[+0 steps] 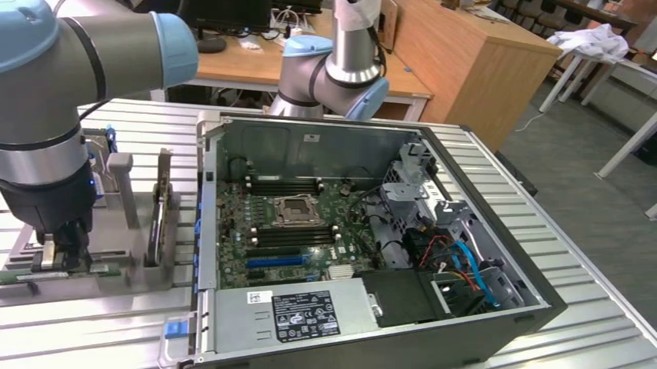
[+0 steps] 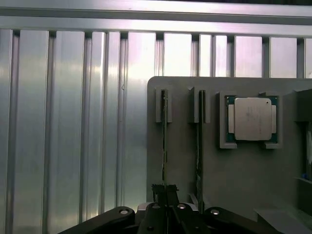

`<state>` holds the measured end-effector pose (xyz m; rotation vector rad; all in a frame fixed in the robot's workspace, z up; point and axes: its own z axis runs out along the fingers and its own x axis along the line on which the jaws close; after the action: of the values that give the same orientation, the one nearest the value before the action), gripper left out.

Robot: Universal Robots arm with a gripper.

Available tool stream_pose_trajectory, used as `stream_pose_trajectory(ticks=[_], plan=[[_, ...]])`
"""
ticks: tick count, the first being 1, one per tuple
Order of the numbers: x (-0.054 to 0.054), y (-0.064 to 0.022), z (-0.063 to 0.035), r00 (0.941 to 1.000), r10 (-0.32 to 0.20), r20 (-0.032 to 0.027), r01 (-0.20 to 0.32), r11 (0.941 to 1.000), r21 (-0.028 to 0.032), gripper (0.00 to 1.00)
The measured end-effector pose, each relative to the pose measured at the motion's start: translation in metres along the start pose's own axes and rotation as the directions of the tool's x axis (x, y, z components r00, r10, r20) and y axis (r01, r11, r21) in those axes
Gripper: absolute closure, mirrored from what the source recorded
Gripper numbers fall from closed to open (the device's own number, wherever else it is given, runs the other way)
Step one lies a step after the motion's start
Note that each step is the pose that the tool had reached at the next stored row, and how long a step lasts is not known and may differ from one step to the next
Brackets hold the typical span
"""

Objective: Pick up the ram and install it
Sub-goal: 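Pick up the ram and move it above insertion slot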

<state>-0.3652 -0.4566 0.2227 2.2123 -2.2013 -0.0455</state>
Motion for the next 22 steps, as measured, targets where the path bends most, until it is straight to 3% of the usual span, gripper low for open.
stream_pose_trajectory(ticks=[22], plan=[[0.000, 0.0017, -0.0498, 1.0000, 0.000, 0.0000, 0.000, 1.0000, 0.0000, 0.88]])
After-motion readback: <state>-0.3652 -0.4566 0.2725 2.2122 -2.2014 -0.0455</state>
